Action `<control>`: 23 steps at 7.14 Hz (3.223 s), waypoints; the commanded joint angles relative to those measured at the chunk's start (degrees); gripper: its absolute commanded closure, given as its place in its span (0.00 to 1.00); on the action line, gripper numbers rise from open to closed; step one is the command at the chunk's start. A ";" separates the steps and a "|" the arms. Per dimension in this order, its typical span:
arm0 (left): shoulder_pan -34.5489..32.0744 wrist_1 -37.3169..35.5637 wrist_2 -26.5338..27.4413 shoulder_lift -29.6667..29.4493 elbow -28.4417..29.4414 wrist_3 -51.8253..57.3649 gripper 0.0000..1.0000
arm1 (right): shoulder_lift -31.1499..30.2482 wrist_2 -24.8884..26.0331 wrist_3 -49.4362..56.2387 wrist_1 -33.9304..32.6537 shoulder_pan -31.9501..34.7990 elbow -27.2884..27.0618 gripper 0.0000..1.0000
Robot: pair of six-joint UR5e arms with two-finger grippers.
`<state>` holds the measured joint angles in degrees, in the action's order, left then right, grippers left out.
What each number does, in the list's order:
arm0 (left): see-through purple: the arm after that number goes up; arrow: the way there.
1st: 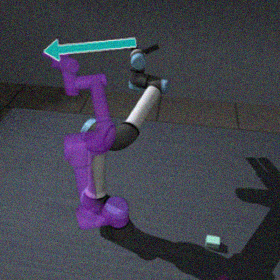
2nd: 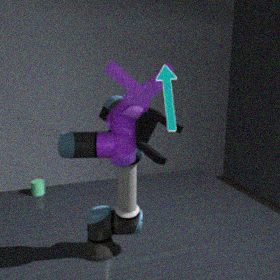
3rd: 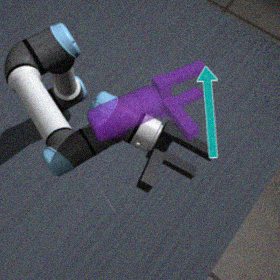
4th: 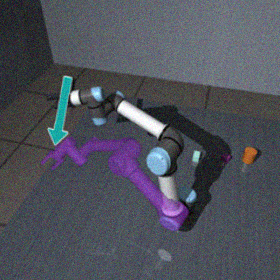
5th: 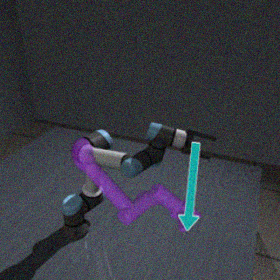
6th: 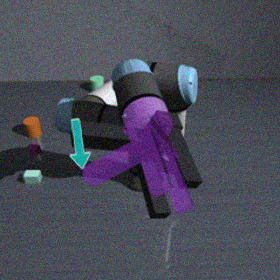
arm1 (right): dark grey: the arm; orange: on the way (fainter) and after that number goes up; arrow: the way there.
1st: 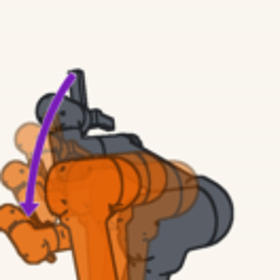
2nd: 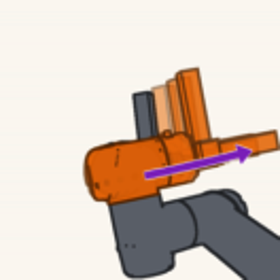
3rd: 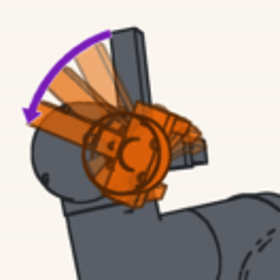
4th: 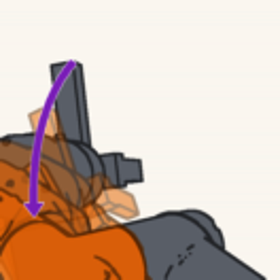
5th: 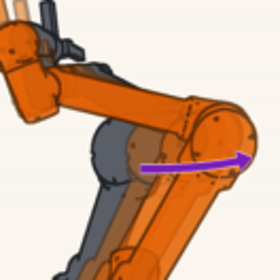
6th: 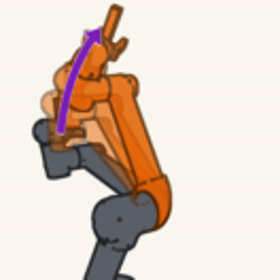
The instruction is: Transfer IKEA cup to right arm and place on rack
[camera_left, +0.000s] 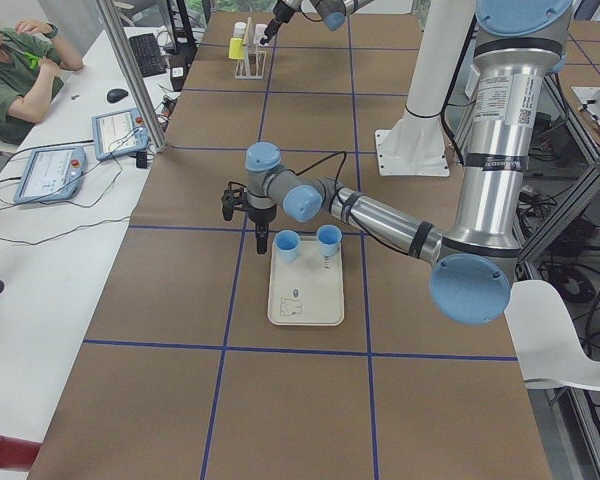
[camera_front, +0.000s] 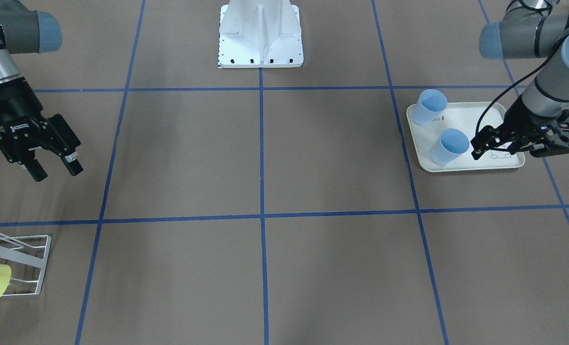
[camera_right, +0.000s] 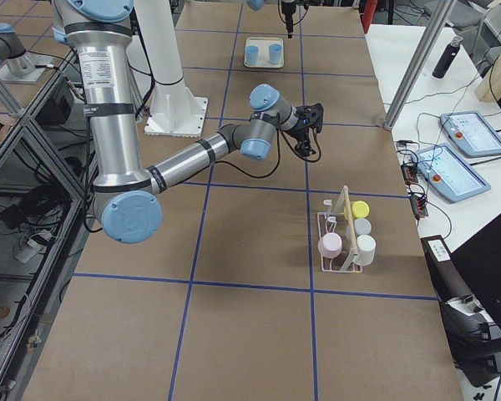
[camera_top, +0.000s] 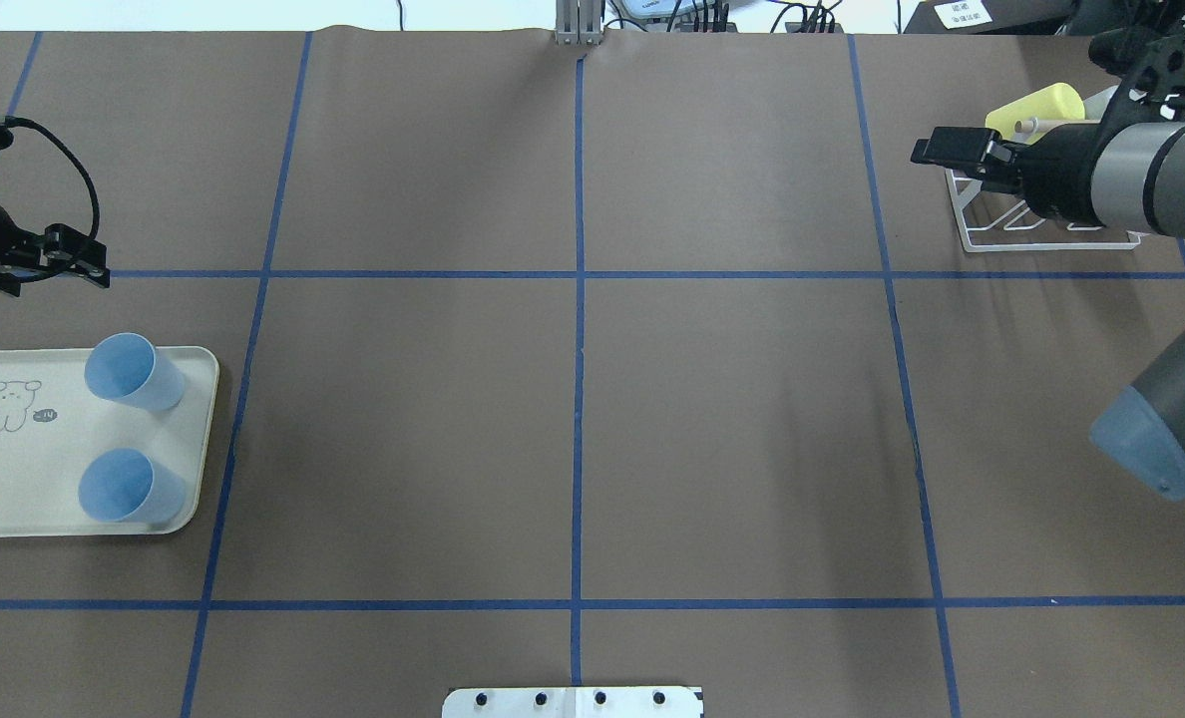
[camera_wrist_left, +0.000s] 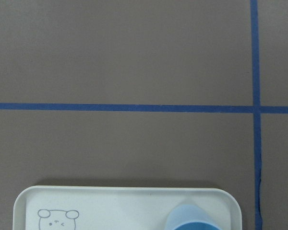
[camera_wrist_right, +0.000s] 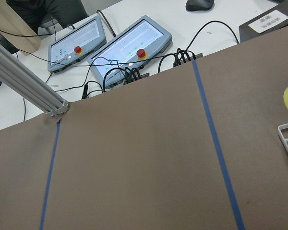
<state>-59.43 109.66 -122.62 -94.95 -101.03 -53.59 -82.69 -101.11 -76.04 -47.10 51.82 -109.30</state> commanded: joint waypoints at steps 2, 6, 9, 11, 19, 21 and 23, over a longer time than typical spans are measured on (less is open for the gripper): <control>2.55 7.32 -0.95 4.39 0.15 -5.47 0.00 | 0.69 0.04 -1.30 0.17 -1.28 -0.12 0.00; 7.47 7.15 -0.34 8.99 -4.88 -5.73 0.00 | 0.86 -0.05 -1.30 0.26 -1.64 0.14 0.00; 7.57 7.06 -0.16 8.02 -2.77 -5.38 0.02 | 0.86 -0.05 -1.30 0.26 -1.64 0.31 0.00; 9.84 7.15 0.19 7.85 -2.68 -5.47 0.18 | 0.86 0.04 -1.30 0.26 -1.72 0.31 0.00; -2.68 -12.31 -7.97 0.76 -9.68 -4.85 1.00 | 1.73 0.04 -1.30 0.34 -2.51 0.32 0.00; -2.80 -15.71 -7.46 -6.27 -11.30 -14.00 1.00 | 4.89 -0.23 -6.88 0.43 -3.83 0.58 0.00; -1.84 -9.86 -5.10 -16.64 -6.83 -30.95 1.00 | 7.53 -0.05 -13.83 4.00 -5.67 1.01 0.00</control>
<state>-61.94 96.08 -129.47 -105.94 -110.01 -74.11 -76.67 -101.31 -85.60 -45.60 47.26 -108.63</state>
